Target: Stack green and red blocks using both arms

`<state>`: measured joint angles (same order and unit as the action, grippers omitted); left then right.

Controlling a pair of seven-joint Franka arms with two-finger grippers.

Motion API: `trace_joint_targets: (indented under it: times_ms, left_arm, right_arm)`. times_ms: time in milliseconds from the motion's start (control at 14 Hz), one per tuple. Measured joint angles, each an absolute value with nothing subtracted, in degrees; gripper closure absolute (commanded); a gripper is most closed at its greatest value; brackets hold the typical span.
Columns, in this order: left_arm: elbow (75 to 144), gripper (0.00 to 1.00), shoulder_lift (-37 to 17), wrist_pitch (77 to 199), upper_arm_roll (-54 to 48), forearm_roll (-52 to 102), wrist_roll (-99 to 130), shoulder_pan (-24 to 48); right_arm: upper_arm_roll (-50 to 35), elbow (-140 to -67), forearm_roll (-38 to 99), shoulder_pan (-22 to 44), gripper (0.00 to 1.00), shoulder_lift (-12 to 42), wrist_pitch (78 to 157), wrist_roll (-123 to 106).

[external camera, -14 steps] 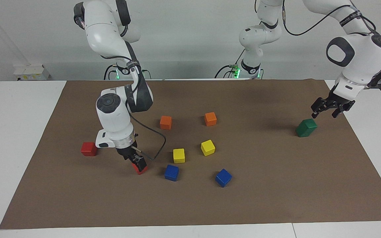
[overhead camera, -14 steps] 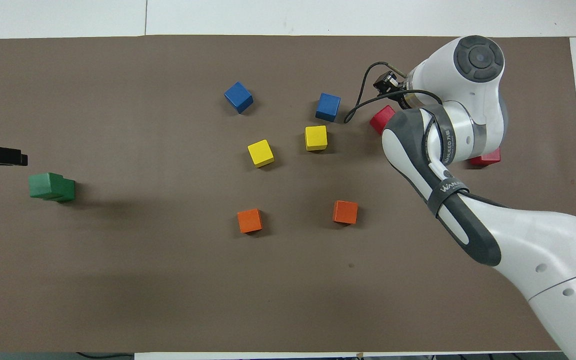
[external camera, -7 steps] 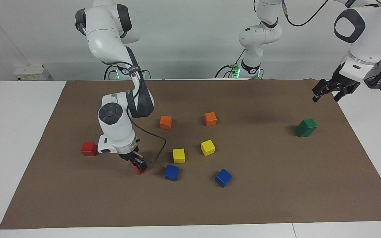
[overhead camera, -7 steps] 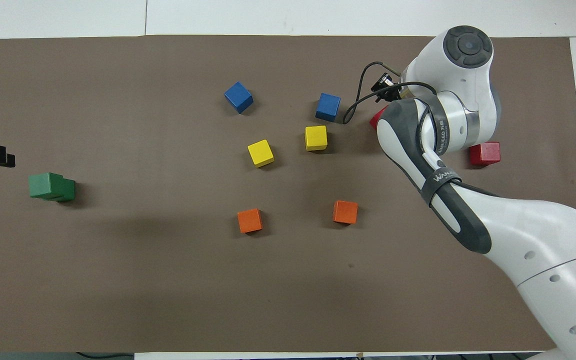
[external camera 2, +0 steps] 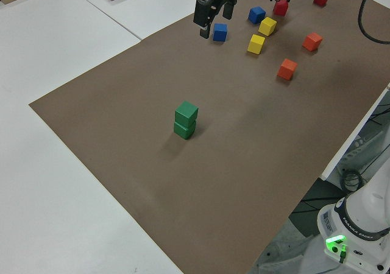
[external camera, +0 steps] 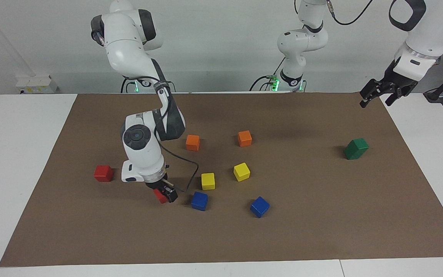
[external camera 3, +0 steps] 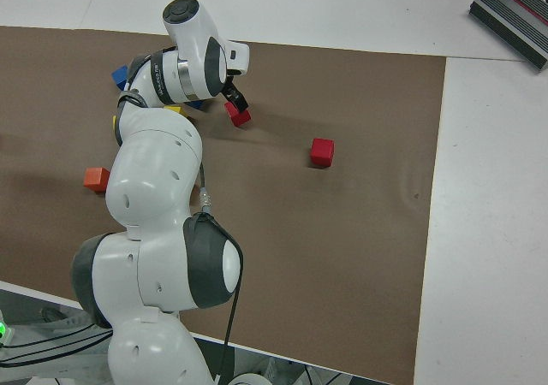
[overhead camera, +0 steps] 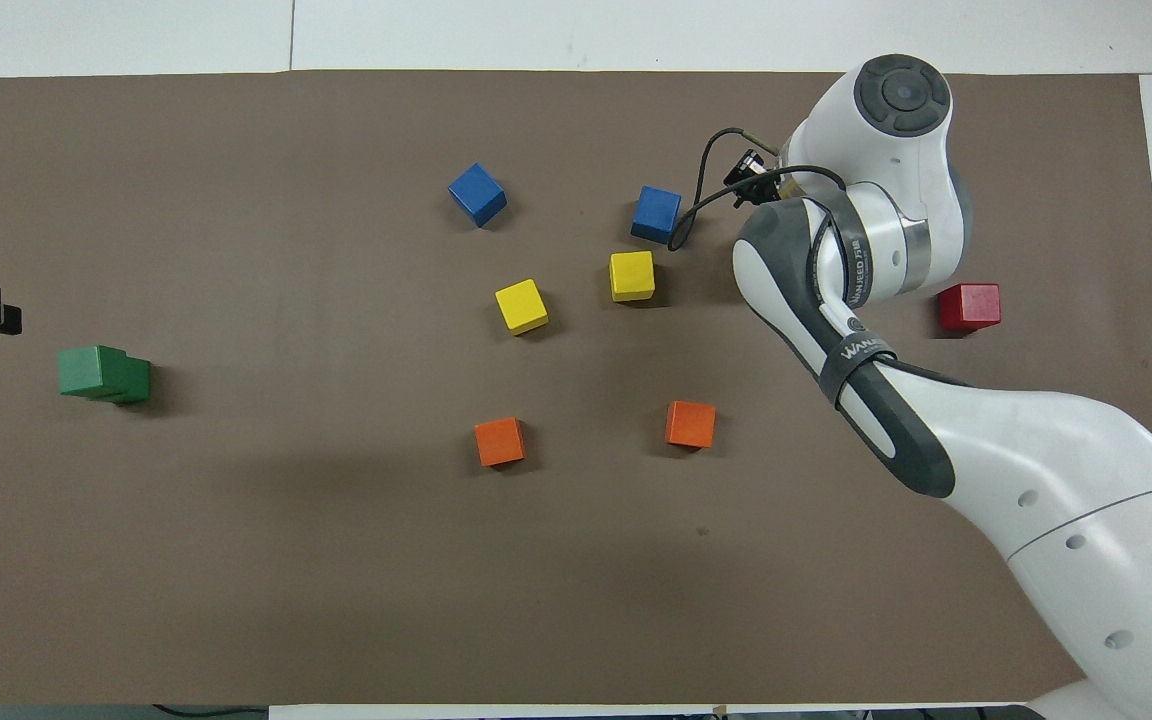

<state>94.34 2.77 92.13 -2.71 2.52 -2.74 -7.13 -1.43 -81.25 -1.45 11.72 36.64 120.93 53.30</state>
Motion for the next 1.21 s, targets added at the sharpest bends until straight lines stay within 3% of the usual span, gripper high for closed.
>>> trace_joint_targets:
  times_ms: [786,1214]
  left_arm:
    - [91.72,0.0,2.39,88.11,-2.43,0.42,-2.49,-3.22]
    - [91.72,0.0,1.92,91.6,-2.41,0.42,-2.04,-3.21]
  right_arm:
    - [-1.05,-81.06,-1.45,11.38,0.06,36.84,121.76,53.3]
    - [-1.0,-81.44,-1.46,11.38,0.0,37.11,121.75,53.3]
